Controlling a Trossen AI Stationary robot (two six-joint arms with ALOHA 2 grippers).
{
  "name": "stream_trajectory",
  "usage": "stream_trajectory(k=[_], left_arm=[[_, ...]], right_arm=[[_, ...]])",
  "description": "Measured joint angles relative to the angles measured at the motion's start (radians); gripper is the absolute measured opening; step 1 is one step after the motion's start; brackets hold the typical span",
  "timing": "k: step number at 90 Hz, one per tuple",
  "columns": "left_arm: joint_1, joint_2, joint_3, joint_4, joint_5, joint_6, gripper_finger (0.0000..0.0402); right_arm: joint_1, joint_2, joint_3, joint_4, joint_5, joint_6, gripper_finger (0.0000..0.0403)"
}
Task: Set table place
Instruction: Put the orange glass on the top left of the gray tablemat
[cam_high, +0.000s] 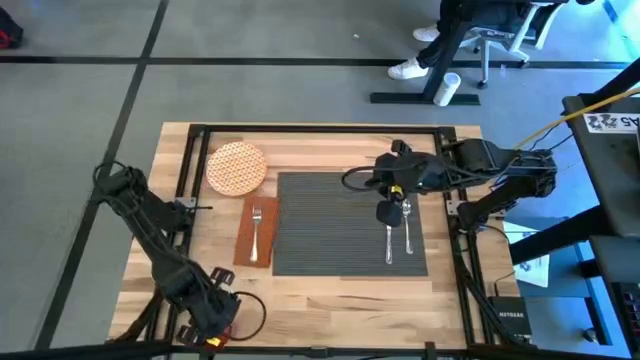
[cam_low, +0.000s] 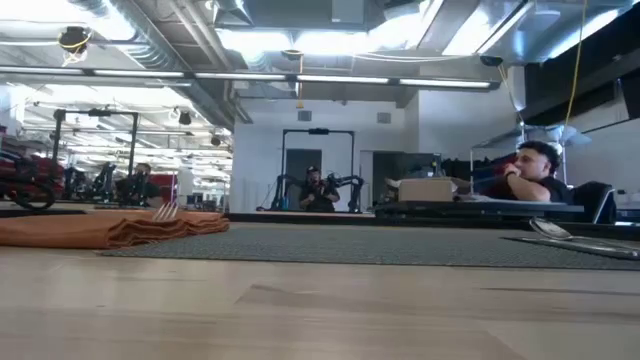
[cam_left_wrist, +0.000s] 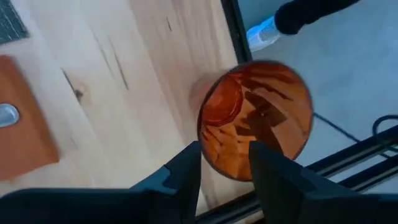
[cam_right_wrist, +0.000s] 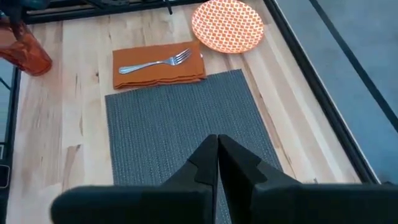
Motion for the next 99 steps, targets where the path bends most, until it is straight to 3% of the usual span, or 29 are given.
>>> stream_trajectory(k=[46, 55, 70, 99], left_arm=[[-0.015, 0.175, 0.0, -0.01, -0.001, 0.003, 0.0116], [-0.015, 0.182, 0.0, -0.032, 0.0, -0.011, 0.0092], [-0.002, 0.17, 0.0, -0.062, 0.063, 0.007, 0.0011], [0.063, 0.068, 0.0, -0.153, 0.083, 0.0, 0.0001]], right_arm=[[0.0, 0.0, 0.0, -0.001, 0.0, 0.0, 0.0001], [0.0, 0.0, 0.0, -0.003, 0.0, 0.0, 0.0001], [0.0, 0.0, 0.0, -0.024, 0.001, -0.003, 0.0001], [0.0, -0.035, 0.0, -0.047, 0.002, -0.002, 0.0001]])
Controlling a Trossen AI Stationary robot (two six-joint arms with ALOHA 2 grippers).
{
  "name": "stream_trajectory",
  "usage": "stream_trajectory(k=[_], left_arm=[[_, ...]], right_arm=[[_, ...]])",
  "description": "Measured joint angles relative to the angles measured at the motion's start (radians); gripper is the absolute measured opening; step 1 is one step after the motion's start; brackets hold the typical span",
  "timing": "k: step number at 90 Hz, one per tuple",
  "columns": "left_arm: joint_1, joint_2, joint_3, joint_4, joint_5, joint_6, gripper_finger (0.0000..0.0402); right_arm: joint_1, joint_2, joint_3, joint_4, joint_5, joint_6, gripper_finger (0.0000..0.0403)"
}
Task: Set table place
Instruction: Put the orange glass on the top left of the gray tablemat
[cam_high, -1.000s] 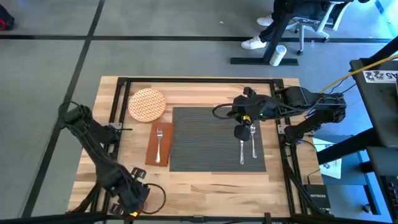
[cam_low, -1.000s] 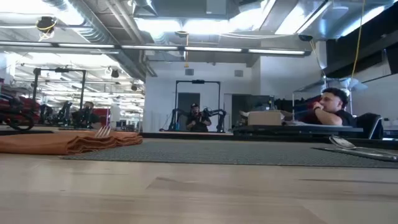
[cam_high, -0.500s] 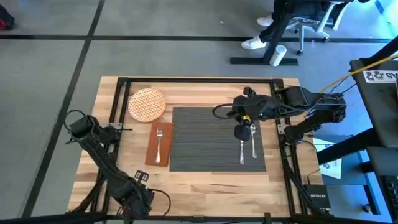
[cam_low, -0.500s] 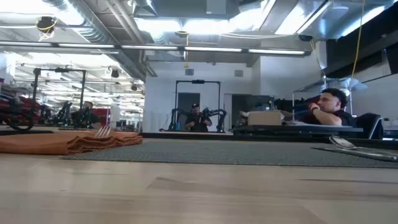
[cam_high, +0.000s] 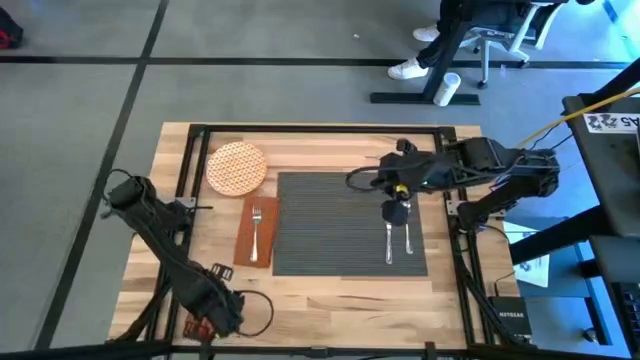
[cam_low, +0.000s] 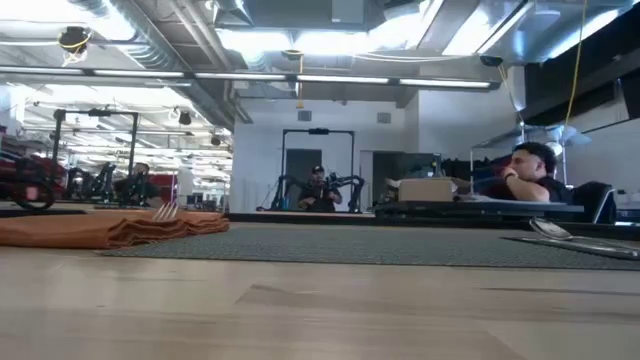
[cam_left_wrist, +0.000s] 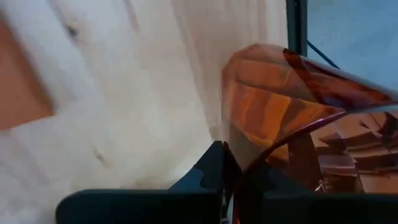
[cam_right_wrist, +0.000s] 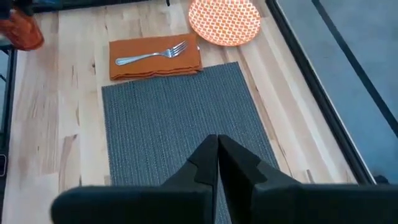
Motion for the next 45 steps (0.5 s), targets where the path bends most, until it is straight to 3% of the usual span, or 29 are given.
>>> stream_trajectory(k=[16, 28, 45], left_arm=[[0.101, -0.081, 0.0, -0.088, -0.061, 0.033, 0.0001], [0.239, -0.121, 0.0, -0.151, -0.11, 0.094, 0.0], [0.439, -0.151, 0.0, -0.149, -0.163, 0.297, 0.0]], right_arm=[[0.0, -0.056, 0.0, -0.009, 0.002, 0.026, 0.0], [0.0, -0.103, 0.0, -0.043, 0.019, 0.061, 0.0], [0.0, -0.153, 0.0, -0.132, 0.019, 0.127, 0.0]])
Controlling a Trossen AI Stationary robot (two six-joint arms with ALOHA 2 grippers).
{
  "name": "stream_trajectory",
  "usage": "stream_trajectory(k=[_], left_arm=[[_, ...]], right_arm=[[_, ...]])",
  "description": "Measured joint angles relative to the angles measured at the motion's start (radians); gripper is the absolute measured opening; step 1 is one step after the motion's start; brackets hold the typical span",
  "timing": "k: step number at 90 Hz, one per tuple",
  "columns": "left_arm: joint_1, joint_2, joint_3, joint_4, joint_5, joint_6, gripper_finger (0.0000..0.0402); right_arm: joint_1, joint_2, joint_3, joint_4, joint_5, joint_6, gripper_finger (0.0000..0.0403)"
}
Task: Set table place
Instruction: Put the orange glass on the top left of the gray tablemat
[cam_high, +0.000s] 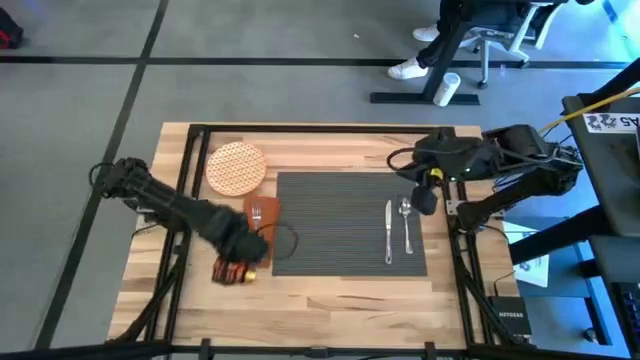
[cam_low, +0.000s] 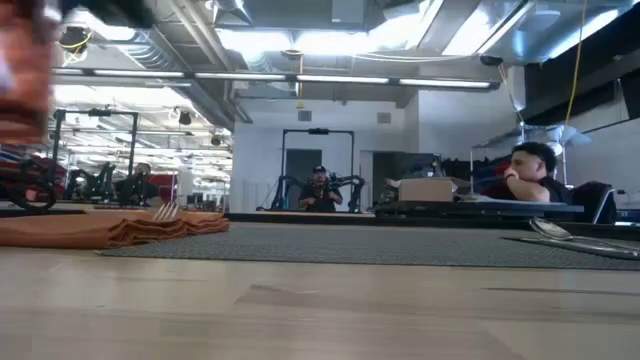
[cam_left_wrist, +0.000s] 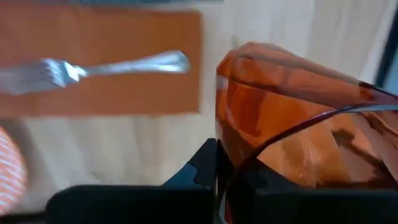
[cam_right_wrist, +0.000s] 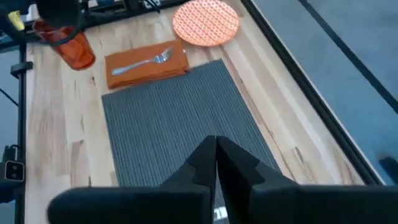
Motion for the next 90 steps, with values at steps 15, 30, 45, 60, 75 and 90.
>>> stream_trajectory(k=[15, 30, 45, 60, 75, 90], left_arm=[[0.203, 0.0, 0.0, 0.135, -0.023, 0.153, 0.0], [0.4, 0.0, 0.0, 0.309, -0.021, 0.262, 0.0], [0.557, 0.043, 0.037, 0.36, -0.02, 0.364, 0.0], [0.654, 0.185, 0.211, 0.271, -0.017, 0.503, 0.0], [0.72, 0.348, 0.462, 0.204, -0.014, 0.578, 0.0], [0.788, 0.508, 0.739, 0.107, 0.003, 0.572, 0.0]], right_arm=[[0.001, -0.027, 0.0, -0.023, 0.001, 0.017, 0.0], [0.001, -0.037, 0.0, -0.024, 0.018, 0.025, 0.0], [0.001, -0.037, 0.0, -0.028, 0.027, 0.033, 0.0], [0.0, -0.036, 0.0, -0.027, 0.028, 0.037, 0.0], [0.0, -0.036, 0.0, -0.028, 0.044, 0.059, 0.0], [0.0, -0.036, 0.0, -0.029, 0.052, 0.059, 0.0]])
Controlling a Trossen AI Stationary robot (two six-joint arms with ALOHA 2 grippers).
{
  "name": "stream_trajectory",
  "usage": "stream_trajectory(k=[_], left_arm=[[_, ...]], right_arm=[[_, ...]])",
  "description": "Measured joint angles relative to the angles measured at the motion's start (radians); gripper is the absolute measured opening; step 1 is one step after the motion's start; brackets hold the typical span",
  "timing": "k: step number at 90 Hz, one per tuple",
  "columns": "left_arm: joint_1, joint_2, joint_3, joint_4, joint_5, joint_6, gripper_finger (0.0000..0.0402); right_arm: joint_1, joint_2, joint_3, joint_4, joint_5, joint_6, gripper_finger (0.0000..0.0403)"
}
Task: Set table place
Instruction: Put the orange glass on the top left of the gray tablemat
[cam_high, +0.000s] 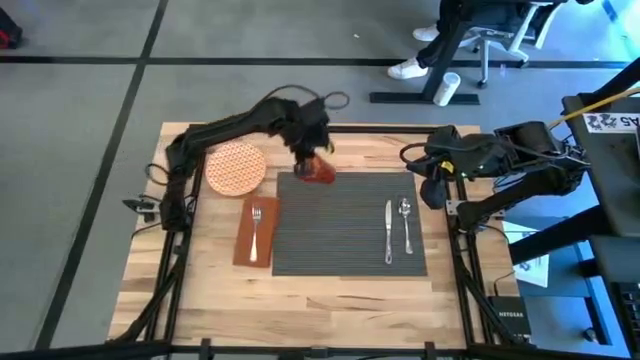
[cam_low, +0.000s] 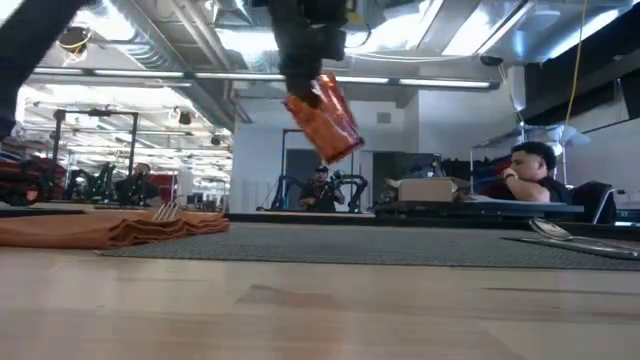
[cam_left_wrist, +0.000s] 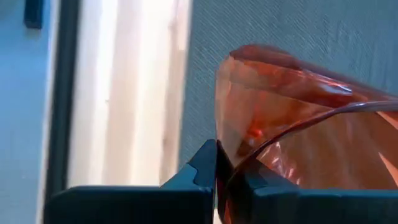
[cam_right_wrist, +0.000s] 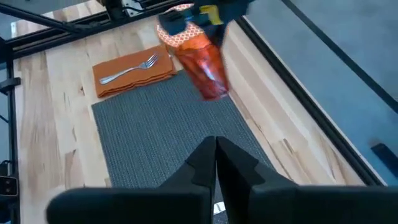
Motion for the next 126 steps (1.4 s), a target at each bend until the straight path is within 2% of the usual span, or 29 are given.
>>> stream_trajectory(k=[11, 21, 35, 45, 78, 126], left_arm=[[0.042, 0.109, 0.158, -0.114, 0.006, -0.005, 0.0], [0.072, 0.171, 0.205, -0.174, 0.0, -0.018, 0.0], [0.089, 0.224, 0.205, -0.25, -0.043, -0.023, 0.0], [0.061, 0.233, 0.205, -0.292, -0.07, -0.023, 0.0], [-0.044, 0.252, 0.156, -0.262, -0.09, -0.093, 0.0], [-0.049, 0.254, 0.031, -0.182, -0.074, -0.101, 0.0]], right_arm=[[0.0, 0.0, 0.0, 0.0, 0.0, 0.0, 0.0], [0.0, 0.0, 0.0, 0.0, 0.0, 0.0, 0.0], [0.0, 0.0, 0.0, 0.0, 0.0, 0.0, 0.0], [0.0, 0.0, 0.0, 0.001, 0.0, 0.0, 0.0], [0.0, 0.0, 0.0, 0.001, 0.0, 0.0, 0.0], [0.0, 0.001, 0.0, 0.008, 0.0, 0.0, 0.0]])
